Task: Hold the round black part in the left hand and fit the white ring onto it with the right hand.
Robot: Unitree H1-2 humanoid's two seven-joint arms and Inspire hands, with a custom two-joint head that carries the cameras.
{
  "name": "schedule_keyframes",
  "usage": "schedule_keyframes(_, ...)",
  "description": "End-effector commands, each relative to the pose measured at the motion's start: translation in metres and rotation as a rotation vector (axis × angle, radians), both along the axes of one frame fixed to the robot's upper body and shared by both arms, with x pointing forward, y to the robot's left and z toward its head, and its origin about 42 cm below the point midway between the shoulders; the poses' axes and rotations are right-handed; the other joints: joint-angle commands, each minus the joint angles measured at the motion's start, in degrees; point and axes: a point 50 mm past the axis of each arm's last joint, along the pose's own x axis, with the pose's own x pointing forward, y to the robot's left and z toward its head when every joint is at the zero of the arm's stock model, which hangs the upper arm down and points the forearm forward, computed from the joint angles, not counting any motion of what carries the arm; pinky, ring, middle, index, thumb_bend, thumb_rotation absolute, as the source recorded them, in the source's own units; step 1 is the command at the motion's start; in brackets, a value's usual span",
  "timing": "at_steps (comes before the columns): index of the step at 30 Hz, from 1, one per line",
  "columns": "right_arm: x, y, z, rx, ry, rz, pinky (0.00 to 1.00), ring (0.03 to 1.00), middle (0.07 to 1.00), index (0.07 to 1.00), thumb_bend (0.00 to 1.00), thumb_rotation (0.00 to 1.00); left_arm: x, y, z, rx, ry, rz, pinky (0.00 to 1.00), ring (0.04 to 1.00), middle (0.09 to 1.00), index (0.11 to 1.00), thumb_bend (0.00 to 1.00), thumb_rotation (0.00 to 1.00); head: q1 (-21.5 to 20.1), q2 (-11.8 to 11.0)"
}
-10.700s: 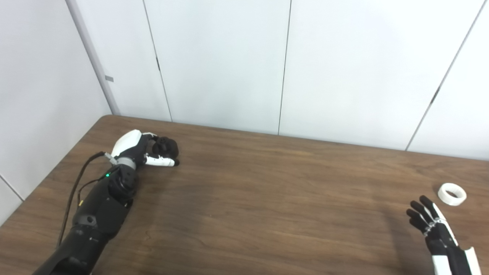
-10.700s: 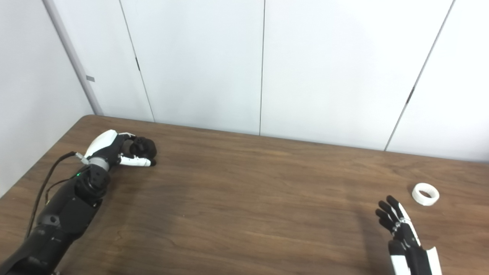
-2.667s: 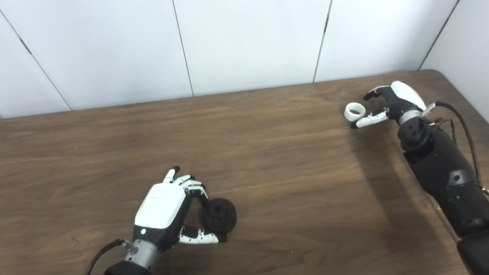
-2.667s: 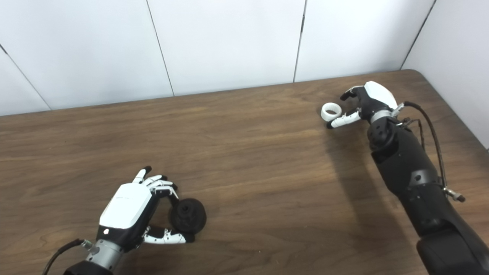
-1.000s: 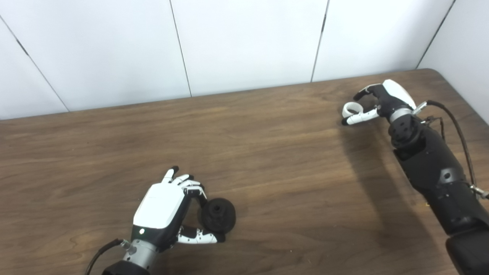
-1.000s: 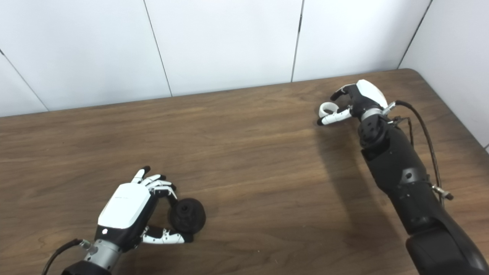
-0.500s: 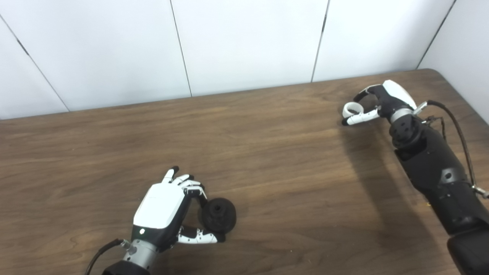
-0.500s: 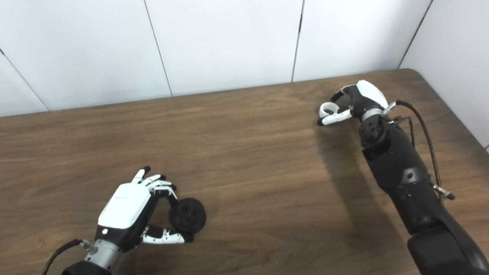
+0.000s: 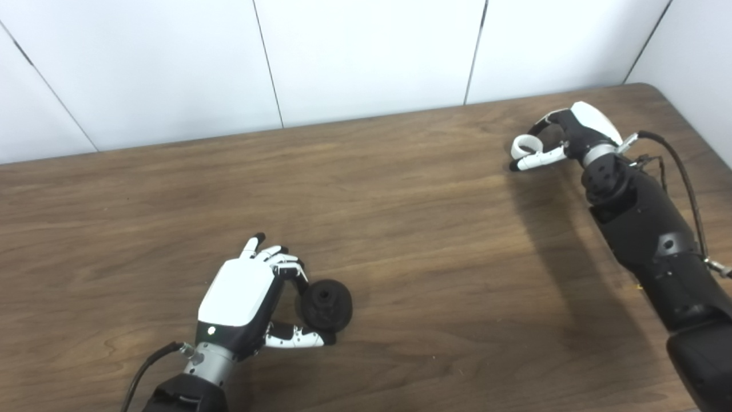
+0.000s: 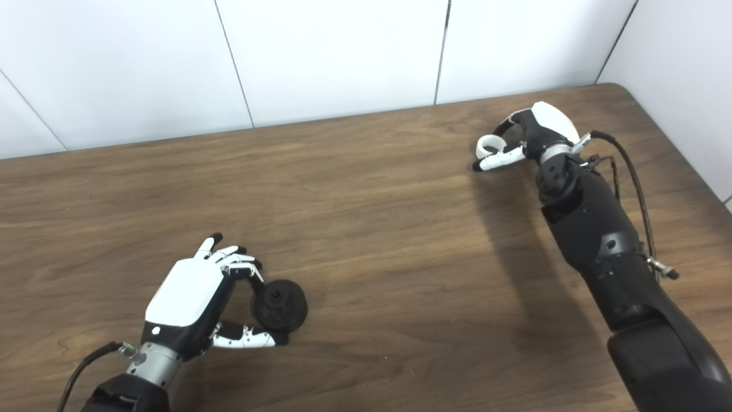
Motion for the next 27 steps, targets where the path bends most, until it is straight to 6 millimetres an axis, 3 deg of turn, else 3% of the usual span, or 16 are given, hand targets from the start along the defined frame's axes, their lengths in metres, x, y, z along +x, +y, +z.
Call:
schedule_keyframes(1, 0.004, -0.01, 0.017, -0.021, -0.037, -0.015, 0.88, 0.936, 0.89, 0.599, 0.8, 0.27, -0.002, 0.008, -0.008, 0.058, 0.048, 0.003, 1.0, 0.858, 0.734, 0.481, 0.52, 0.05, 0.1, 0.1)
schedule_keyframes(3, 0.004, -0.01, 0.016, -0.011, -0.051, -0.01, 0.92, 0.95, 0.89, 0.511, 0.58, 0.17, -0.002, 0.008, -0.008, 0.054, 0.047, 0.002, 1.0, 0.857, 0.733, 0.481, 0.52, 0.05, 0.0, 0.1)
schedule_keyframes(5, 0.003, -0.01, 0.015, -0.005, -0.069, 0.001, 0.94, 0.955, 0.881, 0.491, 0.54, 0.15, -0.002, 0.008, -0.008, 0.053, 0.044, 0.0, 1.0, 0.855, 0.732, 0.482, 0.52, 0.05, 0.0, 0.1)
schedule_keyframes(10, 0.002, -0.01, 0.013, -0.002, -0.09, 0.014, 0.91, 0.935, 0.835, 0.486, 0.52, 0.13, -0.002, 0.007, -0.007, 0.055, 0.046, 0.001, 1.0, 0.854, 0.735, 0.482, 0.52, 0.05, 0.0, 0.0)
schedule_keyframes(22, -0.003, -0.015, 0.014, -0.028, -0.097, 0.03, 0.88, 0.931, 0.836, 0.488, 0.52, 0.13, -0.002, 0.003, -0.006, 0.062, 0.042, 0.0, 1.0, 0.862, 0.735, 0.483, 0.52, 0.05, 1.9, 0.5)
schedule_keyframes(27, -0.013, 0.002, 0.029, -0.061, -0.163, 0.143, 0.91, 0.928, 0.837, 0.486, 0.52, 0.13, -0.004, 0.0, -0.003, 0.069, 0.049, -0.003, 1.0, 0.865, 0.74, 0.483, 0.52, 0.05, 2.4, 0.8)
